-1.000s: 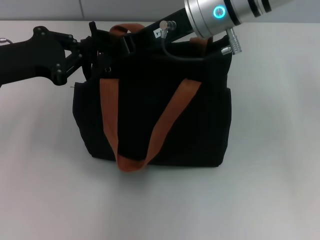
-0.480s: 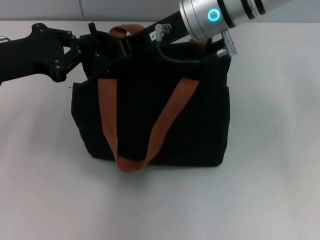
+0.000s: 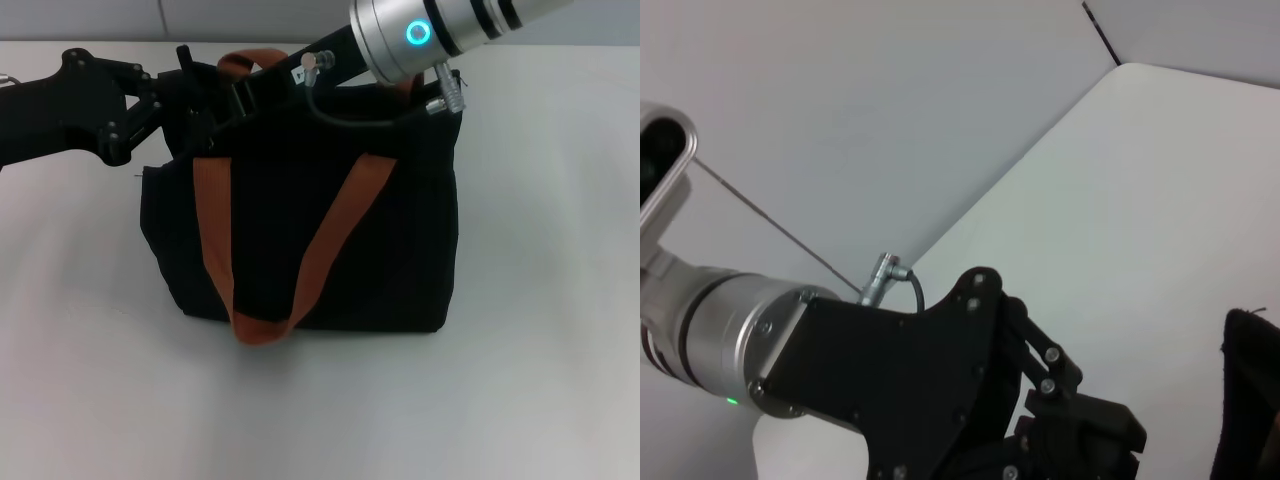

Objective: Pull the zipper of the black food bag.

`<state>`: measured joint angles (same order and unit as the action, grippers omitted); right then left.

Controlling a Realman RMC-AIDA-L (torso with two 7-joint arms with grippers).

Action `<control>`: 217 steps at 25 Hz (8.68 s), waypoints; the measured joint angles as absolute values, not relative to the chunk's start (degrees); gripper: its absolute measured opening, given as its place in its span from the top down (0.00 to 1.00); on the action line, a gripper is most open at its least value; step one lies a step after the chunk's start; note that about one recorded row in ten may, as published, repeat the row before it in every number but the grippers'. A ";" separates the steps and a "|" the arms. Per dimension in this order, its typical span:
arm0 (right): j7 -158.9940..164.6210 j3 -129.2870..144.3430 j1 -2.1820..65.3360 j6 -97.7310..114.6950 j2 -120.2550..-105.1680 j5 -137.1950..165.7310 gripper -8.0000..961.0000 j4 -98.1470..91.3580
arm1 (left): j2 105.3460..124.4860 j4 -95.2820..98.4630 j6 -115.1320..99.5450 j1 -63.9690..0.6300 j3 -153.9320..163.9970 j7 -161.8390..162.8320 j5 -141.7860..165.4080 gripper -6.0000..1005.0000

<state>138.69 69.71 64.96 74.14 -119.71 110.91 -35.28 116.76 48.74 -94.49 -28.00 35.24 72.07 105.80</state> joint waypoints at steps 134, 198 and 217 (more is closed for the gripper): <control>149.26 71.50 63.23 75.76 -119.71 115.29 0.76 -44.51 | 116.72 48.99 -94.56 -27.79 33.10 71.98 103.50 0.97; 149.83 75.86 64.71 70.60 -119.79 114.16 0.91 -42.44 | 116.49 48.56 -95.97 -28.03 33.57 71.56 102.19 0.97; 159.30 77.05 64.68 73.88 -119.37 124.58 0.99 -50.13 | 116.17 48.55 -95.58 -27.24 32.28 71.36 102.12 0.97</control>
